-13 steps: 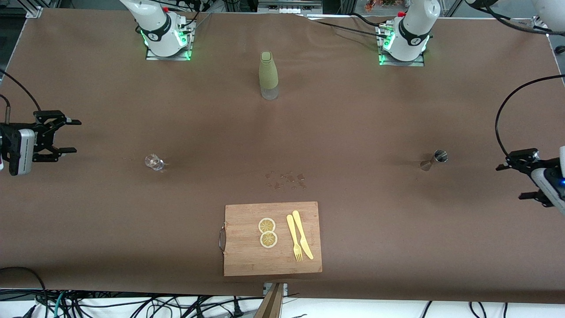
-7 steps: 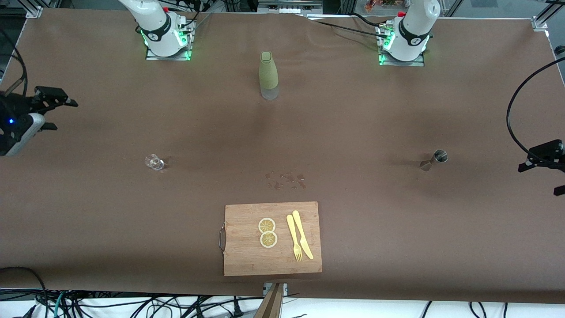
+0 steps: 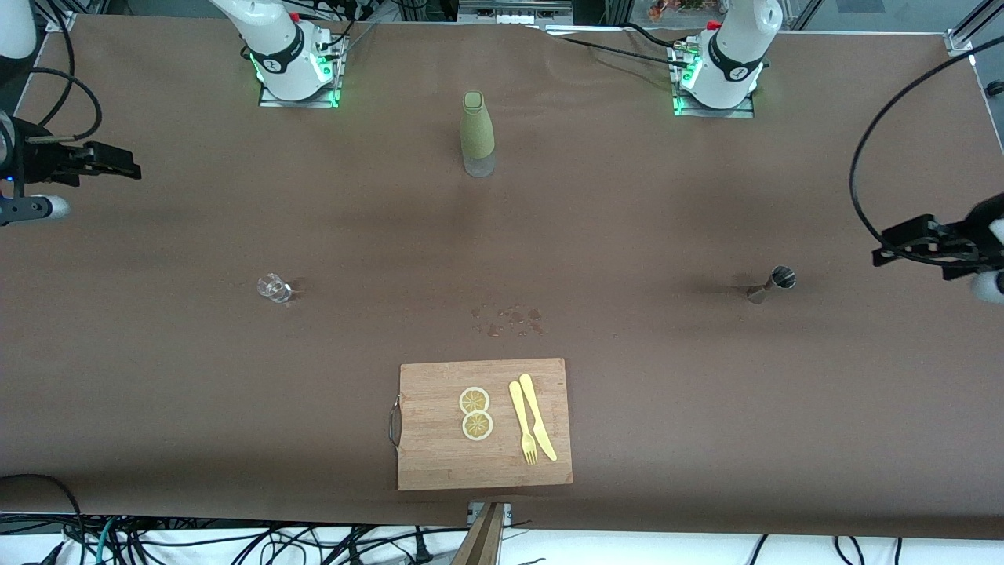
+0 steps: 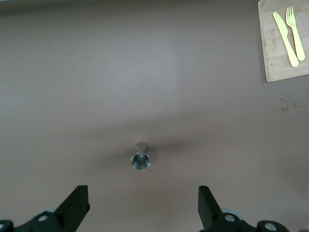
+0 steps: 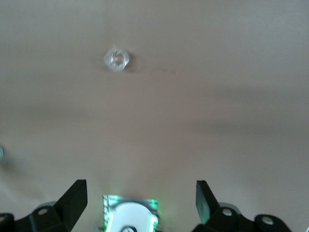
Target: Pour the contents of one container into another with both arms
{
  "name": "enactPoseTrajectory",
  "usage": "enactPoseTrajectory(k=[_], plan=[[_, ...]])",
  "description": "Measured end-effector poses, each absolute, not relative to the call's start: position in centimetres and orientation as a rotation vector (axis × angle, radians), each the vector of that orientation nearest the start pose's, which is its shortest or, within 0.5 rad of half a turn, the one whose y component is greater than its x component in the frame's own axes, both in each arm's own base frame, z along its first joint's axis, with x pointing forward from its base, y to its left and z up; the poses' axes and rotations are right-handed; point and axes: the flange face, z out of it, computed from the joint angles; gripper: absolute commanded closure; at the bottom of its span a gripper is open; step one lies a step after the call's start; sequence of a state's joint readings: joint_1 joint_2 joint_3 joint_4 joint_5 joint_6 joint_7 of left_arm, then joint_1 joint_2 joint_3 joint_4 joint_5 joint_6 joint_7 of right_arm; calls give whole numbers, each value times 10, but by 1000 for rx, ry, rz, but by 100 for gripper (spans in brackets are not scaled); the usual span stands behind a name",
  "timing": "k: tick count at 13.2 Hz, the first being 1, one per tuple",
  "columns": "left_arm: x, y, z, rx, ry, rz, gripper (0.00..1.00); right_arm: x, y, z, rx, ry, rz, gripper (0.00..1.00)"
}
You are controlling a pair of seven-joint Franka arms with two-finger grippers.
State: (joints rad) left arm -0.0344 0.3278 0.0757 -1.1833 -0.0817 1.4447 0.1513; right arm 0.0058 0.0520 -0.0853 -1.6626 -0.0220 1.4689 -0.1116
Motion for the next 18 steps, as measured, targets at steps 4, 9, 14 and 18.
enactPoseTrajectory(k=[4, 9, 14, 18], plan=[[619, 0, 593, -3206, 147, 161, 0, 535, -46, 555, -3153, 92, 146, 0], [611, -5, 597, -3209, 157, 144, 0, 536, -46, 570, -3153, 91, 37, 0], [612, -9, 597, -3210, 123, 126, 0, 535, -35, 576, -3128, 80, 59, 0], [613, -10, 597, -3210, 122, 118, 0, 535, -33, 577, -3126, 79, 63, 0]])
